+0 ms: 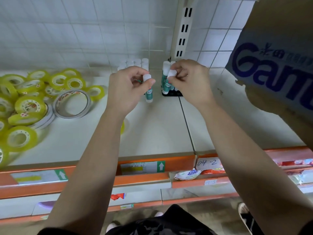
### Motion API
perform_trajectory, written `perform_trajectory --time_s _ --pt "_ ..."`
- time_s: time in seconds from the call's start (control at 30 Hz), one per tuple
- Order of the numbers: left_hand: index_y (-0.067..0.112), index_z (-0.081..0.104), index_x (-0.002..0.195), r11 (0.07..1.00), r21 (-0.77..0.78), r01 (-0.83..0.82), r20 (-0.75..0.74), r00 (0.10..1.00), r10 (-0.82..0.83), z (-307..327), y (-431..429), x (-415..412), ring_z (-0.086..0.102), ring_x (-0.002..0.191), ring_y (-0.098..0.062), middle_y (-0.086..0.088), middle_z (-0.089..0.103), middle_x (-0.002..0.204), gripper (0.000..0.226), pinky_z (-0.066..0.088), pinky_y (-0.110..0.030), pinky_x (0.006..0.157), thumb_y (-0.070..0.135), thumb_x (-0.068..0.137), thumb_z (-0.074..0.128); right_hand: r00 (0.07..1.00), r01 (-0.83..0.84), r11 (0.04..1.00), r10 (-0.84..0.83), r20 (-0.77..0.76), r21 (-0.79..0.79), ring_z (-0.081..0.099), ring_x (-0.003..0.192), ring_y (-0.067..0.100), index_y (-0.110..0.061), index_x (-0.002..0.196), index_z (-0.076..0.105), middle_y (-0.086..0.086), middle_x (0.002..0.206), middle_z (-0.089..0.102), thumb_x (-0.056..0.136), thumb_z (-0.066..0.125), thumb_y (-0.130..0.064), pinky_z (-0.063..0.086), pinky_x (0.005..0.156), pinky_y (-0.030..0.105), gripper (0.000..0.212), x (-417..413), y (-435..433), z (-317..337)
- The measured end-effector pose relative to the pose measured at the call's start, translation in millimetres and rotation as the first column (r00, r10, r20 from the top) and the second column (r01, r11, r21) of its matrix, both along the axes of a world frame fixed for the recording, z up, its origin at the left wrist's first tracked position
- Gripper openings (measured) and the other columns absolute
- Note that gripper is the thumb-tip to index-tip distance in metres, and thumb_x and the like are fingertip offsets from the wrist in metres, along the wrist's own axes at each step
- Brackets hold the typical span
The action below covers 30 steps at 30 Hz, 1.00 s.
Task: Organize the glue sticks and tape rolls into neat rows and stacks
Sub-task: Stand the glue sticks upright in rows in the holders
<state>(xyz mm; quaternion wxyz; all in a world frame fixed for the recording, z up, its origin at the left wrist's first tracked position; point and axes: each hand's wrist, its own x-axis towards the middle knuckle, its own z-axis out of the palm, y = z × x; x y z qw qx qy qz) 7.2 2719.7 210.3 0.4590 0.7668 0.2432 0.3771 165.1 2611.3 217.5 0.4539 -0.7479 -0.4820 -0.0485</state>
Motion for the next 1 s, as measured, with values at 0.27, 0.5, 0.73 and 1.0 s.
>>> perform_trajectory --time_s 0.27,0.5,0.73,1.0 --pt "0.019 0.07 0.086 1.0 0.012 -0.013 0.002 1.0 0.013 -1.6 0.7 -1.1 0.066 0.074 -0.007 0.009 0.07 0.082 0.01 0.052 -0.021 0.071 0.014 0.081 0.077 1.0 0.018 1.0 -0.018 0.015 -0.003 0.058 0.062 0.006 -0.003 0.086 0.071 -0.006 0.072 0.059 0.077 0.075 -0.005 0.041 0.064 0.003 0.01 5.8 7.2 -1.8" --pt "0.02 0.07 0.086 1.0 0.028 -0.002 -0.015 1.0 0.002 -1.8 0.6 -1.1 0.067 0.077 -0.008 0.014 0.069 0.083 0.009 0.058 -0.033 0.078 0.016 0.081 0.076 1.0 0.016 1.0 -0.016 0.018 0.014 0.059 0.058 0.013 -0.004 0.077 0.07 -0.007 0.067 0.061 0.085 0.067 -0.013 0.045 0.062 0.021 0.012 1.2 10.8 -7.9" --pt "0.025 0.07 0.085 1.0 0.016 0.005 -0.013 1.0 -0.004 3.2 -1.1 -0.2 0.068 0.078 -0.019 0.008 0.071 0.084 0.009 0.058 -0.043 0.078 0.02 0.081 0.076 0.999 0.035 0.999 -0.035 0.001 -0.025 0.062 0.064 0.015 -0.006 0.087 0.069 -0.004 0.073 0.066 0.087 0.068 -0.015 0.056 0.069 0.037 0.008 2.3 13.8 -5.8" --pt "0.008 0.072 0.085 0.997 0.073 0.036 0.011 0.999 -0.037 14.5 -8.4 9.2 0.063 0.061 -0.034 -0.012 0.064 0.088 0.007 0.057 -0.043 0.059 0.014 0.083 0.074 0.993 -0.039 0.998 0.032 -0.116 -0.056 0.065 0.066 0.034 -0.013 0.097 0.066 0.015 0.071 0.068 0.082 0.063 -0.008 0.056 0.068 0.041 0.016 7.1 7.1 -7.9"
